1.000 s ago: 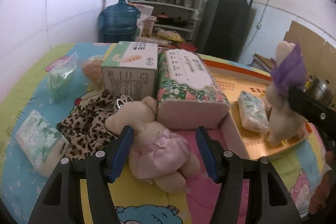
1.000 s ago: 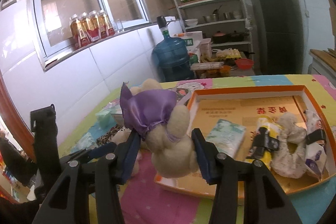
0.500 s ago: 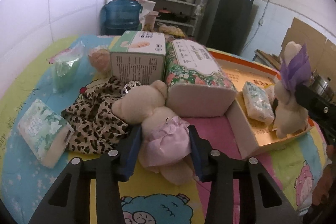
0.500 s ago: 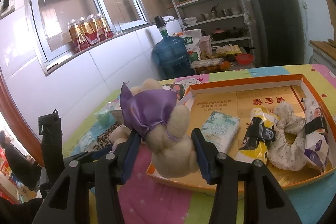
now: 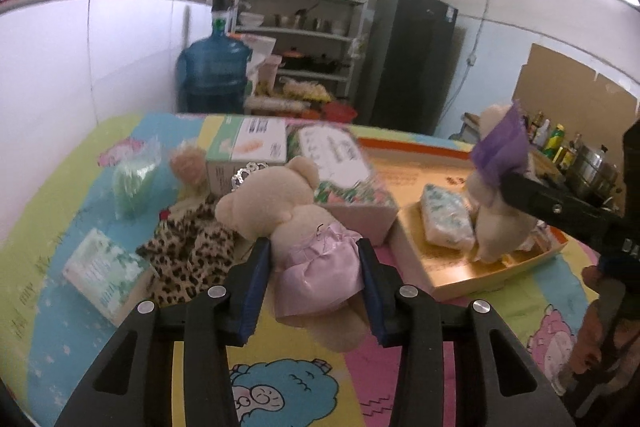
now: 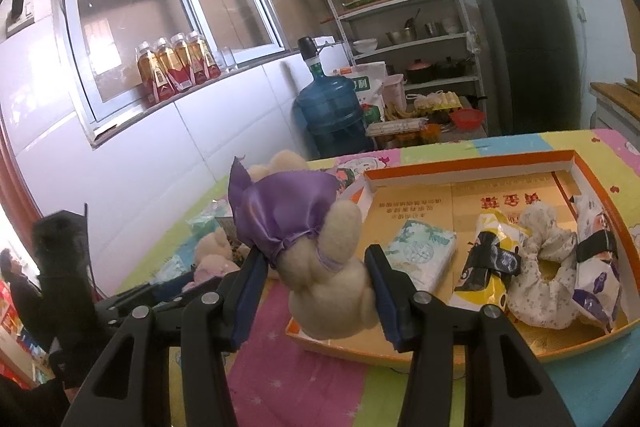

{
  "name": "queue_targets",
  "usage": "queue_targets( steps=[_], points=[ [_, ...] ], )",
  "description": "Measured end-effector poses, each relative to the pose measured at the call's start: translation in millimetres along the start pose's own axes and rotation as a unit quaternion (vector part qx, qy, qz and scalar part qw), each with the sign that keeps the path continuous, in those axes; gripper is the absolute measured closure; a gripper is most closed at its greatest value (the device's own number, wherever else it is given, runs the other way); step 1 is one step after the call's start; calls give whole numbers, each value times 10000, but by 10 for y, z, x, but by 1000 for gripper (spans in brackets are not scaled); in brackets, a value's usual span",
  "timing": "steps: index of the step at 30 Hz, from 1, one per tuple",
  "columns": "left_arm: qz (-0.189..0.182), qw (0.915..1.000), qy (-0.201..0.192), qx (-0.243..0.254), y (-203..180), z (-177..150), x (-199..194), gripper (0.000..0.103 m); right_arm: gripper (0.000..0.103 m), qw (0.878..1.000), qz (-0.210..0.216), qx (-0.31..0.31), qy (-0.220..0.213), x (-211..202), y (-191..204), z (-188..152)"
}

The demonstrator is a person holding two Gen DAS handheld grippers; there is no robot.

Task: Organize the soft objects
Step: 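Grasp the pink-bow plush bear with the left tool and lift it, then carry both bears over the orange box and open both tools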

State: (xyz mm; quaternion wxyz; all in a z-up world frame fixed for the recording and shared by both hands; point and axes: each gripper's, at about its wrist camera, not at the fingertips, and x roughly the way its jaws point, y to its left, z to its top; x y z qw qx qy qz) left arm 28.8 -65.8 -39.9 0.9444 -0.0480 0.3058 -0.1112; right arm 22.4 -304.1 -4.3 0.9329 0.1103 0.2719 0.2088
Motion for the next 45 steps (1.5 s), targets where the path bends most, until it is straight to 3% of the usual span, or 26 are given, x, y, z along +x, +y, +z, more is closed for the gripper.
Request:
queue_targets(
  steps=[12, 25, 32, 39, 45],
  points=[
    [-359, 9980, -307, 423, -390, 335, -119, 59, 52, 9985, -348, 3, -414, -294, -111, 179],
    [-799, 9941, -310, 665, -958, 642, 199, 59, 52, 9928, -947, 132, -724, -500, -698, 436],
    [-973, 9928, -124, 695, -1221, 858, 495, 59, 52, 9905, -1190, 40, -693, -468, -1003, 589],
    [-1128, 9918, 325, 515, -1413, 972, 952, 59, 52, 9901, -1359, 50, -353, -222, -1275, 735],
    [-973, 9918, 659, 494, -1522, 976, 1344, 59, 52, 9912, -1318, 133, 11, 55, -1473, 774]
  ],
)
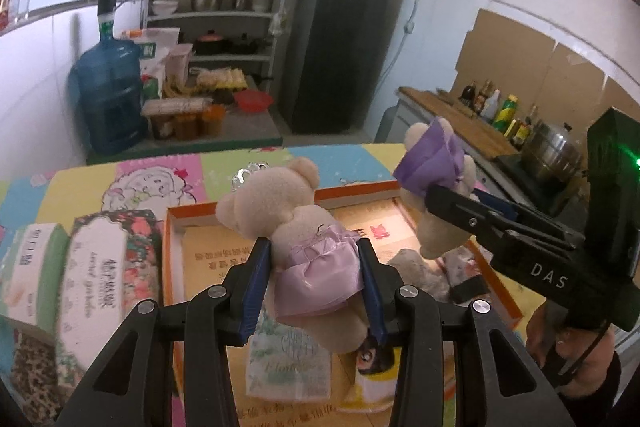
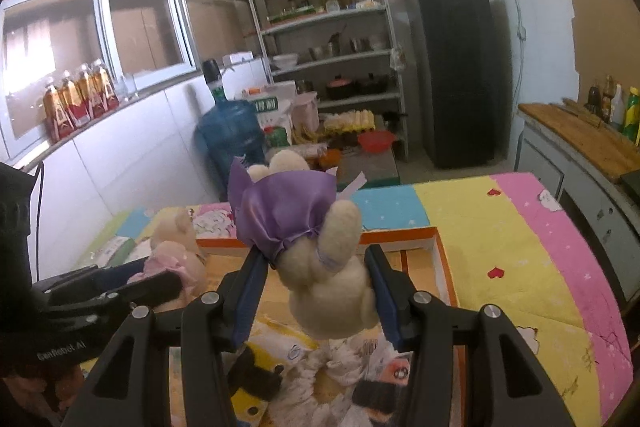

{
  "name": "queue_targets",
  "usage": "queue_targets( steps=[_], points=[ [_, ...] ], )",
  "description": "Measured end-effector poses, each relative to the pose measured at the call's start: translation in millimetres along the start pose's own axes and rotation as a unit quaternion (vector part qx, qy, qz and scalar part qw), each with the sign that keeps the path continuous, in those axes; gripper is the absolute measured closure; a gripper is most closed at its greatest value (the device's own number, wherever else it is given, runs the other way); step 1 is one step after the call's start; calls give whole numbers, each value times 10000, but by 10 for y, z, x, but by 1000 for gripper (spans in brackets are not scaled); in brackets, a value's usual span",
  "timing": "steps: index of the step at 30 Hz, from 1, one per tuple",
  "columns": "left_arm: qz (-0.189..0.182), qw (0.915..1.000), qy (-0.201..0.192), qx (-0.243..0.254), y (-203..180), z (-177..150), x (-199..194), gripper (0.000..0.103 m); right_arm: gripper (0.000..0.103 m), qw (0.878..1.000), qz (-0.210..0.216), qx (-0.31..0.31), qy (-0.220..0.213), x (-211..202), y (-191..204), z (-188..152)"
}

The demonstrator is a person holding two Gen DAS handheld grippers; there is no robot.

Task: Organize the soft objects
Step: 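Carry both bears over the orange box and open both tools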

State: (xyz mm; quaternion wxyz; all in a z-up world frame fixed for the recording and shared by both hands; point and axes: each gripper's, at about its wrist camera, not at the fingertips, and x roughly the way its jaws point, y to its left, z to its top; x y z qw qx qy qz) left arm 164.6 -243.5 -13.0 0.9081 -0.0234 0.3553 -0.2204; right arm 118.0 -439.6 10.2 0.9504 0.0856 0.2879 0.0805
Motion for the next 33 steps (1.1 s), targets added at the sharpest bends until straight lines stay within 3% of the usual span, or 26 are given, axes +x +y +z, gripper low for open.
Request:
queue_targets(
  steps=[8, 23, 28, 33],
  points=[
    [257, 9983, 496, -163, 109, 12, 444, 59, 52, 9978, -246, 27, 611, 448, -57, -24],
    [347, 9968, 681, -226, 136, 15, 646, 56, 51, 9944, -302, 143, 1006, 722, -121, -50],
    [285, 9973, 641, -205, 122, 7, 627, 48, 42, 9937, -337, 177, 1051, 744, -126, -47],
    [262, 9978, 599, -146, 105, 12, 585, 47, 36, 9938, -348, 227, 1029, 733, -140, -58]
  ],
)
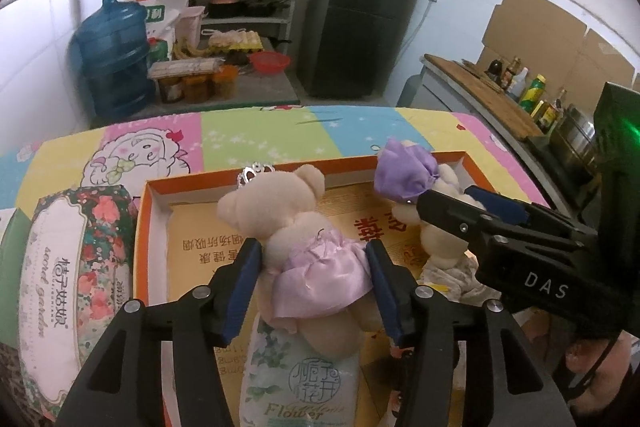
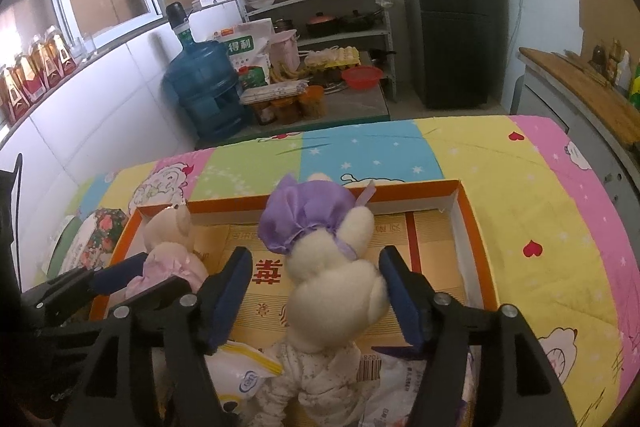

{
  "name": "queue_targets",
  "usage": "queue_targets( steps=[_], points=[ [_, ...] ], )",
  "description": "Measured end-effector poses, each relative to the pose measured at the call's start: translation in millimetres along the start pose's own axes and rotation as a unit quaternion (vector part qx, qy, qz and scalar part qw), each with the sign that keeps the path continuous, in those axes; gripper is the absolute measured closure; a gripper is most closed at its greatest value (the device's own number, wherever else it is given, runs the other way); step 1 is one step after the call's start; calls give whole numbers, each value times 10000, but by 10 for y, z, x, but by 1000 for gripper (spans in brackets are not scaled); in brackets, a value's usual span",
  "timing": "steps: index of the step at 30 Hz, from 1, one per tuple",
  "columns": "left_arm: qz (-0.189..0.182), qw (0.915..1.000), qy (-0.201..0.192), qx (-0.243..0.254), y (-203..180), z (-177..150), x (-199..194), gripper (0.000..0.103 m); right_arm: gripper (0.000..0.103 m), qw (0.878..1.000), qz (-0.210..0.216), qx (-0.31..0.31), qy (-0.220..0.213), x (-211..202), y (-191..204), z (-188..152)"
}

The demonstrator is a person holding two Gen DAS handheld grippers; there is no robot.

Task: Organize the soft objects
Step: 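Carry both bears over the orange box and open both tools, then move both tools back over the remaining soft items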

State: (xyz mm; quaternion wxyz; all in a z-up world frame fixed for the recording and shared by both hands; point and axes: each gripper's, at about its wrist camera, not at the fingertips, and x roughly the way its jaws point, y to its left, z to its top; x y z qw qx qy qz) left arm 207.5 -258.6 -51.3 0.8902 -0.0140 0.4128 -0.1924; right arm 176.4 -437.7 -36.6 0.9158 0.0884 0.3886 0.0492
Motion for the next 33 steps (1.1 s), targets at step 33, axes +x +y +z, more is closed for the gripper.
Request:
queue_targets(
  steps=[33],
  points=[
    [742, 9826, -1688, 241, 360, -586, -1667, 47, 35, 9856, 887, -232, -1423, -1456, 1102, -277]
  ],
)
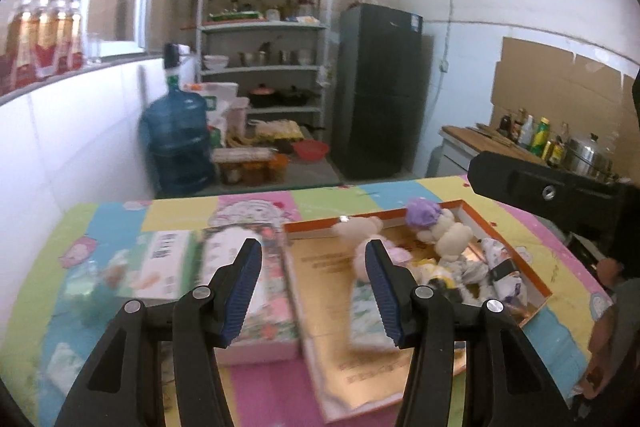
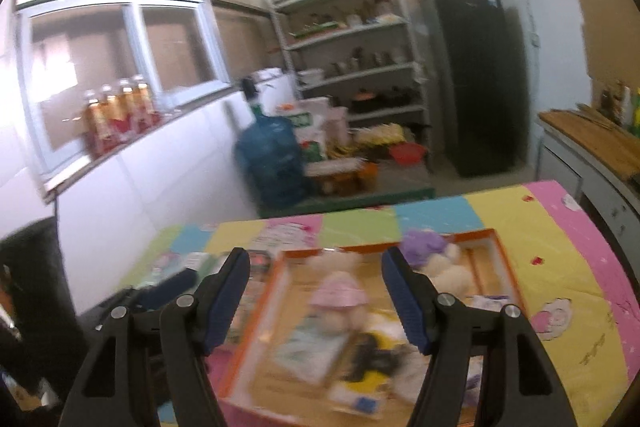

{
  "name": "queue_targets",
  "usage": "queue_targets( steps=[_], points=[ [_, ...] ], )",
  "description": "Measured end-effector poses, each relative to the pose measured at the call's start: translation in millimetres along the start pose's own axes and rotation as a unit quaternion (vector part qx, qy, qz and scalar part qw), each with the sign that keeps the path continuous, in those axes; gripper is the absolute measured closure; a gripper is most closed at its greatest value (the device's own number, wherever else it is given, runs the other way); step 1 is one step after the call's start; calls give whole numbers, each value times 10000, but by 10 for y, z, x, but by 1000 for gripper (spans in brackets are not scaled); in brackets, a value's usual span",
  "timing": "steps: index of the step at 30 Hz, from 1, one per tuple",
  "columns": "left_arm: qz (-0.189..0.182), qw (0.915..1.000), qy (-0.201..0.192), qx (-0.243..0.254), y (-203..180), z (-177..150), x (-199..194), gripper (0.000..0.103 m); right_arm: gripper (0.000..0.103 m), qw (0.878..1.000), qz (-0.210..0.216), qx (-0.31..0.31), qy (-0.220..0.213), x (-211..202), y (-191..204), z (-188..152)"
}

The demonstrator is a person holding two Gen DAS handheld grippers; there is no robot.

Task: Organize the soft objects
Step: 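Move both tools back over the remaining soft items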

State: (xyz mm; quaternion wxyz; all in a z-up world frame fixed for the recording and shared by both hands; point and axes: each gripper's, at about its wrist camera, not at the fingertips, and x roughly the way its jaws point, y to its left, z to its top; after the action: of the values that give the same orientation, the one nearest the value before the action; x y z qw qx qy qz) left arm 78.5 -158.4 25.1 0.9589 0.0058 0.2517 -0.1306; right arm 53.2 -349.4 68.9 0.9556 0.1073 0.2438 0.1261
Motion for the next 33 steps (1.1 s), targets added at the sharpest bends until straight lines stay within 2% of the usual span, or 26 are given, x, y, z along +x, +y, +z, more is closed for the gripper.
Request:
queue_targets(
  steps=[4, 8, 14, 24, 33],
  points=[
    [180, 9996, -118, -155, 288, -85, -227, 47, 35, 9989, 459, 17, 23, -20, 366, -88],
    [336, 9986, -197, -349, 592, -202, -432, 47, 35, 9977, 649, -150, 151, 45, 692, -209],
    [618, 9960, -324, -553, 998, -386, -707, 47, 35, 9966, 737, -259, 271, 133, 1016, -347],
    [1030, 9899, -185, -956, 1636, -673, -915, 47, 35, 9926, 897, -481, 667, 423, 1452, -711],
    [1177, 9869, -377, -1040, 1812, -674, -1151, 47, 35, 9898, 767, -658, 1007, 643, 1682, -942]
  ],
)
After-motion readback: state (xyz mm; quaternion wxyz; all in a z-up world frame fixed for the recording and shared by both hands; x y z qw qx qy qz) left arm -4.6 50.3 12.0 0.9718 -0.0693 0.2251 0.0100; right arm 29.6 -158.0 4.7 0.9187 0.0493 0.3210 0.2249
